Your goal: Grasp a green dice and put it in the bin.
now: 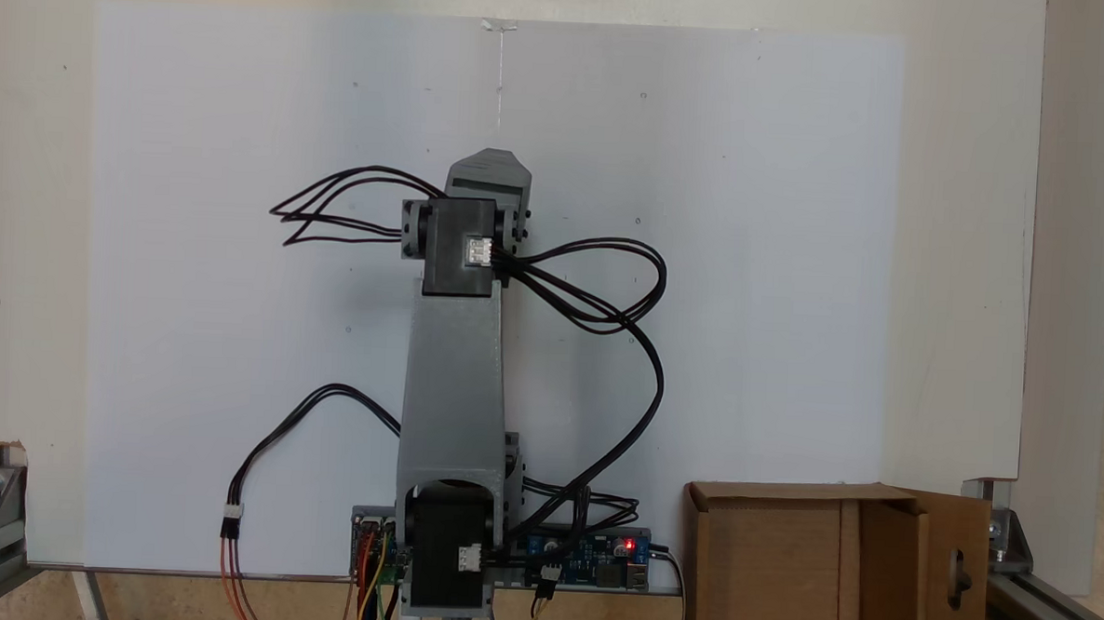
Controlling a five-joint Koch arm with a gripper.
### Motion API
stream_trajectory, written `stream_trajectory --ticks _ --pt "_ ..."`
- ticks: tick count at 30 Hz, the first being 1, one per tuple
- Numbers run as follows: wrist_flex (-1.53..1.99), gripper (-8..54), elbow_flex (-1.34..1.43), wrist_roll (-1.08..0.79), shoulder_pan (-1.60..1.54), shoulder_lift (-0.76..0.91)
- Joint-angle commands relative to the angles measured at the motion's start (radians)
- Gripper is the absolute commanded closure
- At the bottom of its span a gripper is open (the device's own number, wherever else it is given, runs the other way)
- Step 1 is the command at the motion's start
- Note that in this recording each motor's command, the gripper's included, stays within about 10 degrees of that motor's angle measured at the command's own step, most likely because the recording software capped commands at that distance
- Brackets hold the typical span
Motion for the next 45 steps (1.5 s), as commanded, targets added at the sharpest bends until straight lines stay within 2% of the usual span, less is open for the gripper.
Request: stream_trajectory --ticks 1,23,45 --pt "-0.055 1.5 0.008 0.04 0.0 0.005" --pt "-0.21 1.8 0.137 0.04 0.0 -0.017" --pt "-0.33 2.5 0.164 0.04 0.0 -0.132"
